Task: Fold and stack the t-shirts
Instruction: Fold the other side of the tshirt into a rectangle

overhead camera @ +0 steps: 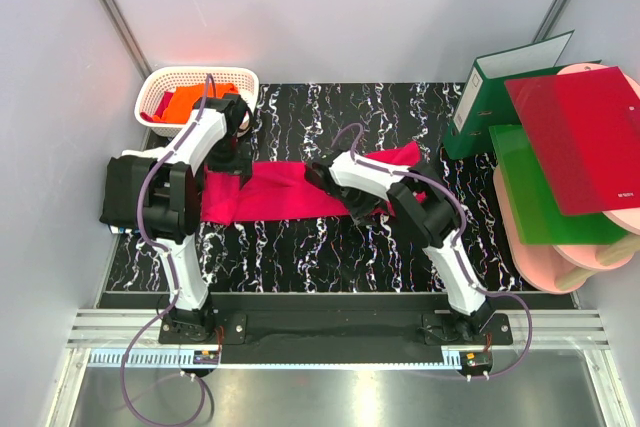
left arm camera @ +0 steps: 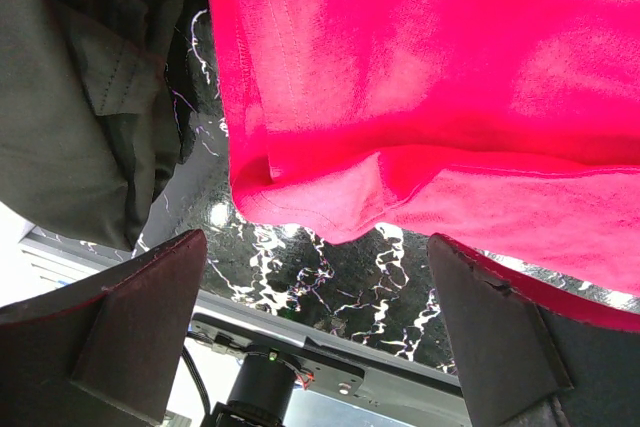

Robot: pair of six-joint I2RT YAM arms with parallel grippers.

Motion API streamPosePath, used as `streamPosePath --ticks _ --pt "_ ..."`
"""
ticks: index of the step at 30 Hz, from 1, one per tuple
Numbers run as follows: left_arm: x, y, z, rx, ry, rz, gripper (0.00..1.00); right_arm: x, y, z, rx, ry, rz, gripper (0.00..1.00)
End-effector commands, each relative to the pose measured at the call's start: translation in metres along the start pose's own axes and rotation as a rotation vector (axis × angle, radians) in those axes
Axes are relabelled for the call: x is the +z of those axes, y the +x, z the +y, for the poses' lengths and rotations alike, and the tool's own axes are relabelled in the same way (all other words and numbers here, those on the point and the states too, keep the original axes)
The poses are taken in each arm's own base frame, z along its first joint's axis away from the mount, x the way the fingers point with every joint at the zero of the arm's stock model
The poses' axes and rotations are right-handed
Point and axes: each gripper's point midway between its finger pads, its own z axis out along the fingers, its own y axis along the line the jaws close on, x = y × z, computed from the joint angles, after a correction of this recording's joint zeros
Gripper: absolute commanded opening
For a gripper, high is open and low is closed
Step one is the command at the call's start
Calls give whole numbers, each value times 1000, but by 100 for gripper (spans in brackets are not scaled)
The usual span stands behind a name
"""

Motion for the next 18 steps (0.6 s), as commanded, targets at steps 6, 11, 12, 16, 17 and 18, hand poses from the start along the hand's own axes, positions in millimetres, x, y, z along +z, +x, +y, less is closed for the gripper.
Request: streamPosePath --ticks 6,11,12,16,17,18 --pt "-1 -2 1 14 -5 -15 99 -7 -15 -35 14 209 -63 0" --pt "-1 -2 -1 14 4 -12 99 -19 -14 -44 43 208 -86 0" --pt "0 -2 -1 16 6 -12 99 -21 -14 -46 48 209 -91 0" --pt "1 -2 -2 20 7 -7 99 -33 -16 -63 110 258 -145 0" --pt "2 -2 -3 21 8 -5 99 -33 -17 -66 122 266 -151 0" --pt "2 -3 -3 22 9 -6 99 -33 -20 -70 145 284 -164 0"
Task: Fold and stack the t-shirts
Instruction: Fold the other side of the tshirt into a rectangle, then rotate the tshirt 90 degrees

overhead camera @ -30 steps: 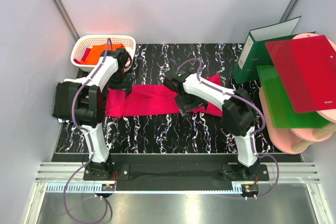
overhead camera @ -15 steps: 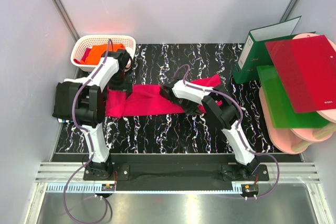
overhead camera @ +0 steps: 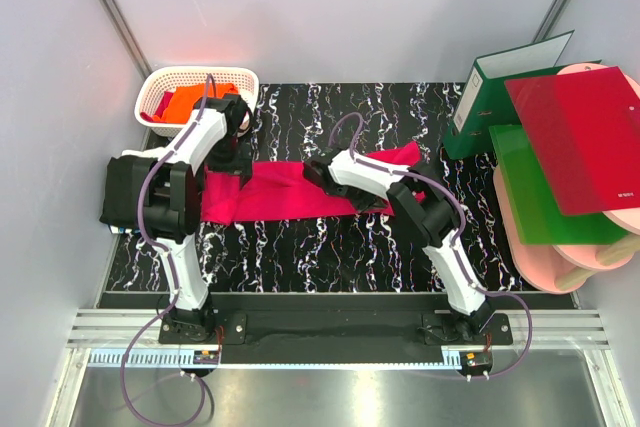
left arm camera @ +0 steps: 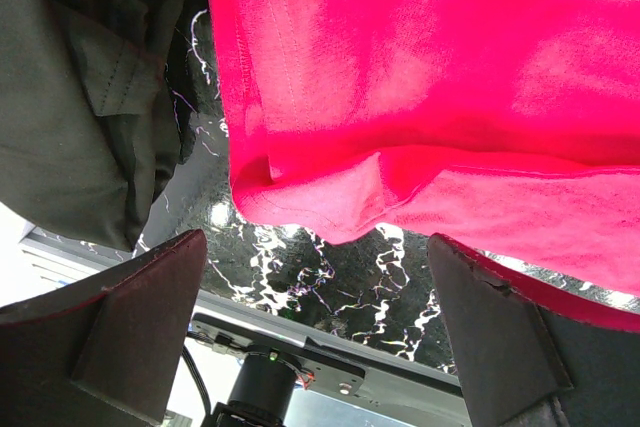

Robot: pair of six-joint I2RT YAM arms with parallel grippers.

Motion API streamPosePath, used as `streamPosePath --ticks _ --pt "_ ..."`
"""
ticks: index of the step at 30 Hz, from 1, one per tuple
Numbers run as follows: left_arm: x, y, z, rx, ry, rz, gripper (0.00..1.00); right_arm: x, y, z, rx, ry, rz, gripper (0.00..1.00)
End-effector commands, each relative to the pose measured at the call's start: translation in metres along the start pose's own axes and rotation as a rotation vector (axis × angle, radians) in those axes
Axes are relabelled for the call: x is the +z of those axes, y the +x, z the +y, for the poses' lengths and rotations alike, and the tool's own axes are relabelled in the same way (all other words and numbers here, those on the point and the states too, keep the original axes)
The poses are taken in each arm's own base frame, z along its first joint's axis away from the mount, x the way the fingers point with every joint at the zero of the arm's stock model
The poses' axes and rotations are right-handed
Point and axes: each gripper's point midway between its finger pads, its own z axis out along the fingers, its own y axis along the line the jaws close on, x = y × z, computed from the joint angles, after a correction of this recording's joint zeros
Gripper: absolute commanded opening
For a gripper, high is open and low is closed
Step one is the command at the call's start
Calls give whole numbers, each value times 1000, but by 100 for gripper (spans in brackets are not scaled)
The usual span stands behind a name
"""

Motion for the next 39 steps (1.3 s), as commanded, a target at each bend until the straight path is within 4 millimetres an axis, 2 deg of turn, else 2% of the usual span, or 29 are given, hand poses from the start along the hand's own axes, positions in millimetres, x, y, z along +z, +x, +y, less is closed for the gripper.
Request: streamPosePath --ticks 1,4,7,13,15,17,18,19,21,22,23,24,26,27,29,30,31,32,33,34,35,39 --pt "1 -2 -2 24 8 -6 99 -26 -2 -55 94 117 -51 0" --pt "-1 -3 -1 24 10 -15 99 -22 -7 -65 150 146 -49 0" --pt "-2 -2 -1 25 11 -13 99 -10 -14 -79 214 178 -35 0" --pt "-1 -1 -3 30 13 -11 99 34 -24 -116 322 284 31 0" --pt "-2 0 -4 33 17 -11 99 48 -31 -125 337 316 44 5" --pt "-4 0 -7 40 26 -16 99 52 -37 -131 350 330 43 11" --pt "-7 0 -7 39 33 -27 99 50 -45 -136 375 338 20 19" --pt "-10 -1 -9 45 39 -37 99 46 -49 -140 390 337 5 32" --pt "-18 -4 -11 43 59 -76 99 30 -59 -149 443 288 -29 35" --pt "-21 -3 -13 50 67 -85 99 24 -66 -149 458 260 -55 60" --pt "-23 -3 -14 48 78 -95 99 17 -68 -153 476 251 -76 94" --pt "-28 -5 -15 45 92 -121 99 5 -72 -159 504 229 -110 100" --pt "-28 -3 -18 47 105 -124 99 -5 -73 -161 503 199 -136 100" --pt "-29 -3 -18 45 108 -132 99 -14 -75 -158 511 120 -150 100" --pt "-28 -2 -19 46 111 -134 99 -17 -70 -148 499 41 -142 100" --pt "-27 -4 -21 44 114 -142 99 -26 -74 -137 504 -79 -159 100" --pt "-24 -4 -22 44 113 -140 95 -28 -72 -129 500 -126 -157 87" --pt "-24 -6 -24 47 120 -141 77 -23 -62 -117 475 -165 -127 74" --pt "-21 -10 -28 48 124 -143 42 -31 -62 -105 477 -261 -140 47" --pt "-20 -12 -31 49 132 -146 8 -30 -57 -98 477 -286 -122 0" --pt "-19 -15 -34 49 133 -146 0 -25 -44 -84 455 -322 -74 0" --pt "-12 -29 -57 109 138 -131 0 -10 -14 -52 386 -379 61 0"
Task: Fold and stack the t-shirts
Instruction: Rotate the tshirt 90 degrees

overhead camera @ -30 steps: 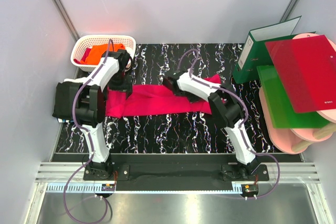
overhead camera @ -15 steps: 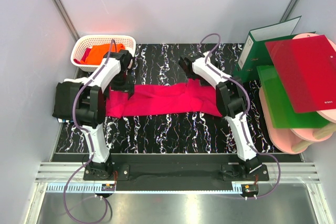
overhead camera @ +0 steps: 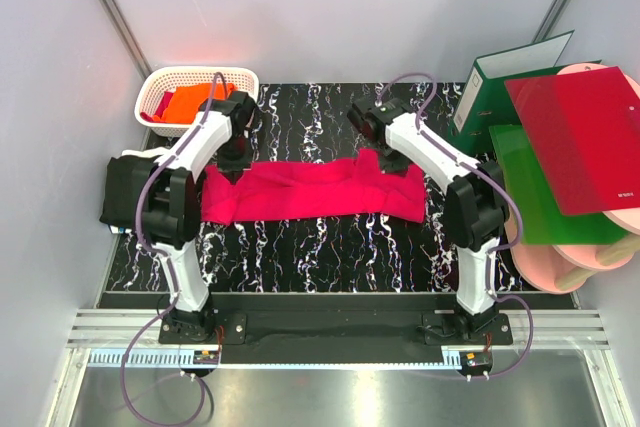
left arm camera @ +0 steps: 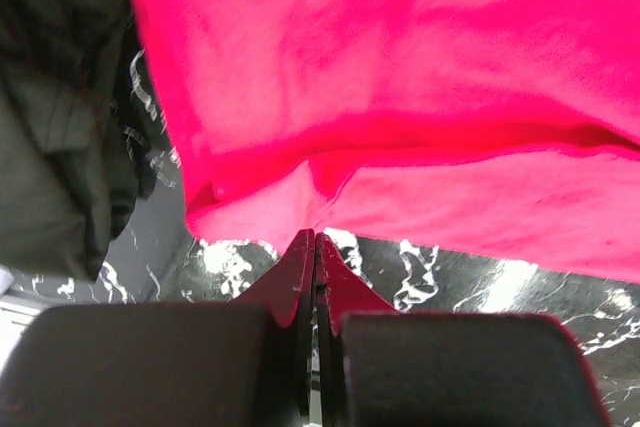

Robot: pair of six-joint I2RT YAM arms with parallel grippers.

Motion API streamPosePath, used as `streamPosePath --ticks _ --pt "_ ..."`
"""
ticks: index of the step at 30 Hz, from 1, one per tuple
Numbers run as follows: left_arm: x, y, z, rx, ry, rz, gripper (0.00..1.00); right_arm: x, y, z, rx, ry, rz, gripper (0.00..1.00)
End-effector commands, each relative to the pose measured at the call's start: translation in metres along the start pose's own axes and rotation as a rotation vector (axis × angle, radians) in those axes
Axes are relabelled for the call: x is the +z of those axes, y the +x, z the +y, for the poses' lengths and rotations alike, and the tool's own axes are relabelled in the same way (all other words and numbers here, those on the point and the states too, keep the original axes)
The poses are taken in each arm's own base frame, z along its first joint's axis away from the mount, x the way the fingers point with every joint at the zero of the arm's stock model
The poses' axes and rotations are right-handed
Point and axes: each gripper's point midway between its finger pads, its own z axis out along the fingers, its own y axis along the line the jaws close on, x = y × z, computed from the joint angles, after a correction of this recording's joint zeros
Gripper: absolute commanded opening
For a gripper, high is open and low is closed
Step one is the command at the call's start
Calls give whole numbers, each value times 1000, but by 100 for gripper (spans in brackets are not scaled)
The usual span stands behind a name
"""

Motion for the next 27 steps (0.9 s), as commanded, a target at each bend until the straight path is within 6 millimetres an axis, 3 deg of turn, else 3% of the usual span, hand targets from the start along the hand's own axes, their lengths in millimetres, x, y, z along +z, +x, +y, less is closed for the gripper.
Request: streamPosePath --ticks 1,3,7,8,13,15,16,18,19,21,25,27 --pt "9 -25 -28 60 29 -24 0 17 47 33 -53 -129 182 0" --pt "18 -28 -35 107 -1 -11 0 25 59 38 -65 -135 224 0" --pt "37 -33 -24 157 -167 26 0 42 75 46 -102 -111 300 0" --pt "49 -26 -21 179 -215 80 0 50 76 48 -107 -90 313 0" --pt "56 -27 -20 229 -340 107 0 68 68 56 -116 -30 317 0" --pt "55 -20 -15 225 -364 139 0 79 56 59 -121 7 297 0" --pt "54 -18 -12 226 -376 145 0 78 40 64 -104 2 265 0" --pt "52 -6 -7 225 -396 185 0 91 35 65 -122 42 268 0" --pt "52 0 -7 221 -390 203 0 89 16 68 -94 34 227 0" --pt "50 14 -5 228 -391 242 0 100 9 67 -102 71 222 0" --pt "47 43 -19 236 -314 312 0 104 -35 72 -49 72 110 0" --pt "43 60 -34 250 -262 346 0 115 -44 75 -54 81 89 0"
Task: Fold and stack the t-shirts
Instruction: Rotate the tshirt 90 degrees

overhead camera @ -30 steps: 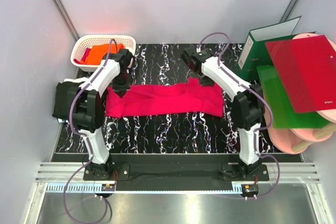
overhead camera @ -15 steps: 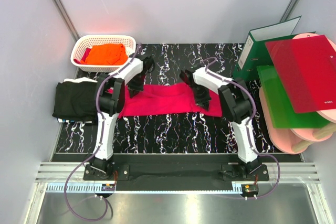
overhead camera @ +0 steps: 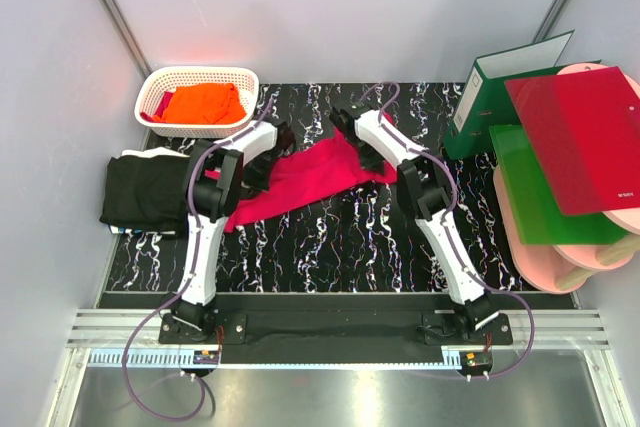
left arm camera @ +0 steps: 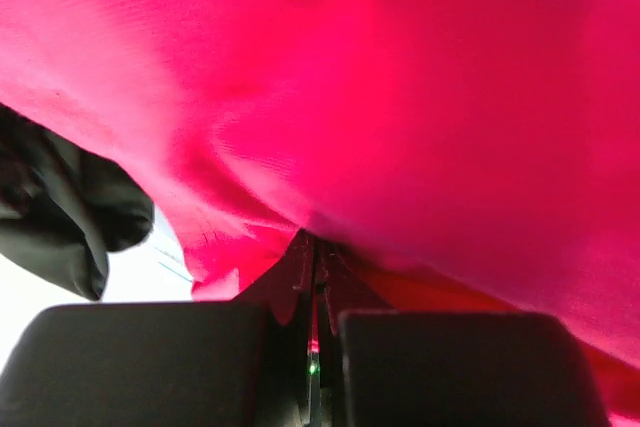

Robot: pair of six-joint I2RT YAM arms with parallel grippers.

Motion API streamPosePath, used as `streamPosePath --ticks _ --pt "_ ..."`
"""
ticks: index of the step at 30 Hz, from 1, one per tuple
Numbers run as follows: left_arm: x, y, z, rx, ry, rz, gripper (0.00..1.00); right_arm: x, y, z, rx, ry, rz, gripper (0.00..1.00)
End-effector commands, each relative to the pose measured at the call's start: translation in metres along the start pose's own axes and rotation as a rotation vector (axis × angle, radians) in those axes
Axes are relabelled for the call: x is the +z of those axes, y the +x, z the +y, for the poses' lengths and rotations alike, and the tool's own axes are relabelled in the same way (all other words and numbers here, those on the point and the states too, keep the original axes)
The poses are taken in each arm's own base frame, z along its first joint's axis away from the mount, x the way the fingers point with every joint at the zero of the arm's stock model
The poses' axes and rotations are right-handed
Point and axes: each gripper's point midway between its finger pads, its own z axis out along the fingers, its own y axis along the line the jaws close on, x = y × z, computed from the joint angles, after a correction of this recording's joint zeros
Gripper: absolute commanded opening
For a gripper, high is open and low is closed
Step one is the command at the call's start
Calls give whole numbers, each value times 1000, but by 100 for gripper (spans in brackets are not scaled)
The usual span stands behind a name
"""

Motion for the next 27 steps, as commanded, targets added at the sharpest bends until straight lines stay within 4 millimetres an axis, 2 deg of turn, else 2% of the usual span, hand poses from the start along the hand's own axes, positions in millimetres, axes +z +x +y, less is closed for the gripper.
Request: streamPosePath --ticks 1,5,9,10,12,13,17,19,22,23,24,25,26,27 --pt "-32 48 -21 45 109 89 0 12 -43 -3 31 45 -112 0" --pt "-50 67 -66 119 205 90 0 17 -77 4 48 35 -213 0" --pt "-74 78 -106 161 303 73 0 11 -108 4 84 17 -323 0" --pt "-81 80 -114 168 318 57 0 1 -126 5 107 -1 -395 0" --pt "-91 80 -121 173 330 28 0 -4 -138 3 110 3 -447 0" --pt "-99 78 -120 163 335 0 0 -15 -154 4 140 -18 -508 0" --pt "-119 67 -99 111 314 -94 1 -49 -178 -13 198 -21 -610 4" --pt "-129 61 -81 67 308 -148 4 -74 -184 -27 233 -33 -649 7" --pt "-140 51 -52 2 296 -228 13 -104 -180 -43 255 -72 -667 9" --pt "-142 47 -44 -16 290 -252 23 -100 -171 -42 234 -75 -639 9" --pt "-148 39 -34 -43 313 -299 27 -123 -168 -52 260 -122 -658 9" --pt "-150 35 -29 -57 329 -323 29 -128 -162 -53 264 -142 -650 8" --pt "-152 30 -25 -76 350 -341 57 -119 -148 -49 240 -156 -606 8" --pt "-155 18 -18 -113 374 -386 74 -135 -141 -50 265 -229 -602 5"
